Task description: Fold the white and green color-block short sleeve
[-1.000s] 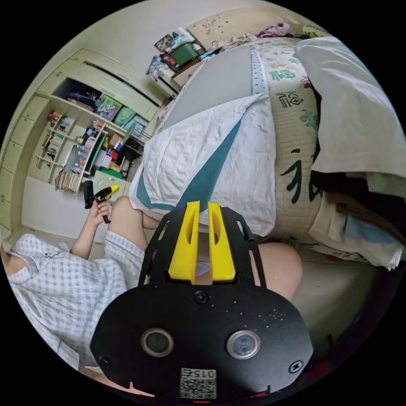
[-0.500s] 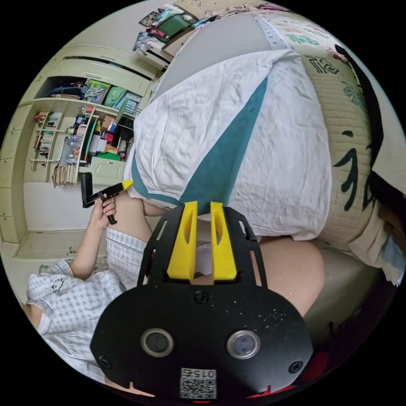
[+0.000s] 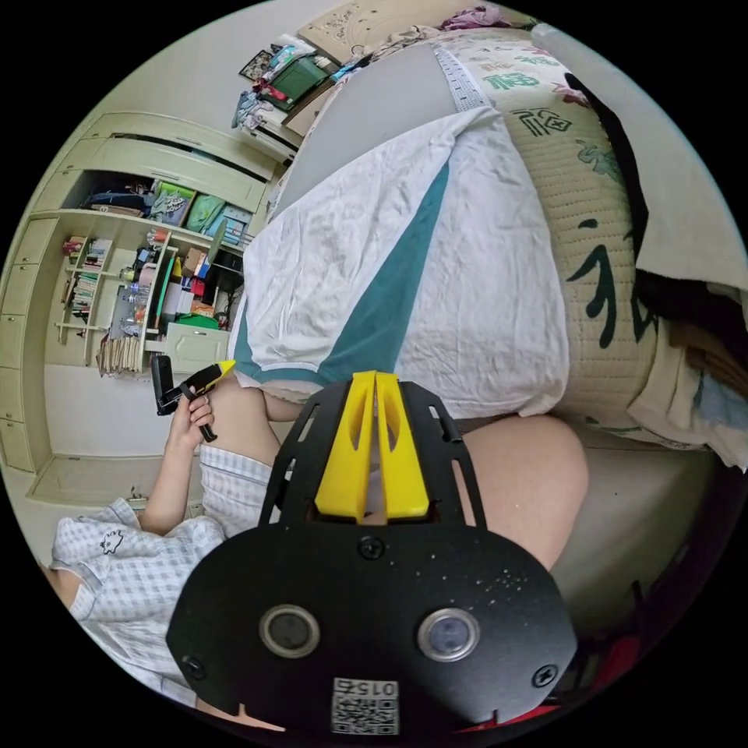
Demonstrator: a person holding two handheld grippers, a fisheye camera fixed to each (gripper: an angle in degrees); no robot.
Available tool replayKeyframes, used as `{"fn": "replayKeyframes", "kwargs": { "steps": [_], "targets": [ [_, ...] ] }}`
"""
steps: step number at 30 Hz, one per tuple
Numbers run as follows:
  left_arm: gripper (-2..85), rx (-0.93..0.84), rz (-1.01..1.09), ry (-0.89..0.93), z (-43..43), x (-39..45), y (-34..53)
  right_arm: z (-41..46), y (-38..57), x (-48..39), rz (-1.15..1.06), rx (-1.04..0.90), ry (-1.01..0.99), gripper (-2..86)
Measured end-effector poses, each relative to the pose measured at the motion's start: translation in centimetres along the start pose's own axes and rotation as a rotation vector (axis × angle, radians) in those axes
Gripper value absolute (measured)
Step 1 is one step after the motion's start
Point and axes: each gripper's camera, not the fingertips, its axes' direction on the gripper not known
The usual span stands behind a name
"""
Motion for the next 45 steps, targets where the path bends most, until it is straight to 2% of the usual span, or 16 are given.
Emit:
{"fn": "replayKeyframes", "kwargs": {
  "steps": [6, 11, 18, 23, 28, 31, 35, 45],
  "targets": [
    [-0.5, -0.103, -0.074, -0.013, 1.8, -1.6, -1.5, -0.6, -1.0, 2.0, 0.057, -0.061, 0.001, 1.1],
    [-0.1, -0.115, -0.017, -0.044, 2.1, -0.9, -1.6, -1.4, -1.7, 2.8, 0.047, -0.072, -0.069, 8.8],
    [0.3, -0.13, -0.048, 0.021, 2.3, -2.3, -2.0, -1.7, -2.5, 3.0, 0.039, -0.09, -0.054, 10.4],
    [0.1, -0.127, -0.04, 0.003, 2.2, -2.4, -1.9, -3.5, -1.0, 5.2, 0.054, -0.041, -0.203, 7.3],
    [-0.3, -0.138, -0.033, 0.001, 2.5, -2.5, -2.1, -3.8, -0.8, 6.7, 0.09, -0.015, -0.271, 7.1],
    [-0.4, -0.148, -0.029, 0.001, 2.7, -2.5, -2.2, -2.3, -1.5, 6.0, 0.074, -0.082, -0.224, 6.5],
    [-0.4, -0.138, -0.035, 0.004, 2.5, -2.7, -1.8, -0.8, -1.7, 4.6, 0.02, -0.146, -0.071, 1.4],
    [-0.7, -0.094, -0.04, -0.061, 1.2, -2.0, 0.0, -2.0, 1.7, 7.1, 0.061, -0.045, -0.091, -0.4]
  ]
}}
